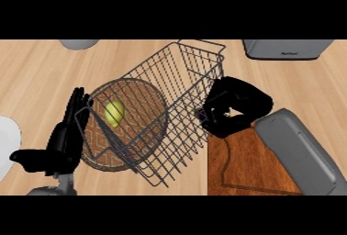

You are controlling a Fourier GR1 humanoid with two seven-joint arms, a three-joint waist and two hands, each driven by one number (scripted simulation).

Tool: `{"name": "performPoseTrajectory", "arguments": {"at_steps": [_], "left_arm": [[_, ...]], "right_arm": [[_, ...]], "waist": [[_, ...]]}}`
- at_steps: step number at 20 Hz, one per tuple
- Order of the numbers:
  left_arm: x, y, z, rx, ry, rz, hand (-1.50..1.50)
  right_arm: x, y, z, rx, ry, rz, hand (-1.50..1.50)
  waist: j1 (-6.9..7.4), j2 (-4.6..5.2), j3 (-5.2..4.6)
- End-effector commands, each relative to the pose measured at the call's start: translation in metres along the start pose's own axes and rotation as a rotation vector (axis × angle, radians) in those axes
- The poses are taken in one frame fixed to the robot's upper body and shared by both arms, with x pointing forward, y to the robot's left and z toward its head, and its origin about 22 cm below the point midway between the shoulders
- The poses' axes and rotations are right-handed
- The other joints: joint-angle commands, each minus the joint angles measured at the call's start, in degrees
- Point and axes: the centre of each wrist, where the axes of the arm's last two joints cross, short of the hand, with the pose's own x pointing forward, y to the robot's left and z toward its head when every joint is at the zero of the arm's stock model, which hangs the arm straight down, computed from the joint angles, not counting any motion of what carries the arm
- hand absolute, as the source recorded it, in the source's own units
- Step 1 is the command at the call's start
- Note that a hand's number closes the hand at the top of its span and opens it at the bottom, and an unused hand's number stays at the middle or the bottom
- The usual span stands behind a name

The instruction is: Pick the eggplant from the cutting board and place it in the basket

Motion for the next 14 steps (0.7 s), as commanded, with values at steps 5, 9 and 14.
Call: {"name": "performPoseTrajectory", "arguments": {"at_steps": [5, 9, 14], "left_arm": [[0.002, -0.005, -0.004, -0.012, -0.017, 0.006, 0.0], [0.006, -0.002, -0.013, -0.017, -0.015, -0.014, 0.0], [0.005, -0.011, -0.009, -0.023, -0.012, 0.008, 0.0]], "right_arm": [[-0.031, 0.027, -0.01, 0.044, -0.001, -0.091, 1.5], [-0.036, 0.011, -0.018, 0.041, 0.004, -0.124, 1.5], [-0.05, 0.032, -0.005, -0.007, 0.119, -0.139, 1.5]], "waist": [[0.91, 0.78, 0.04], [0.87, 0.91, 0.03], [1.88, 1.27, 0.06]]}}
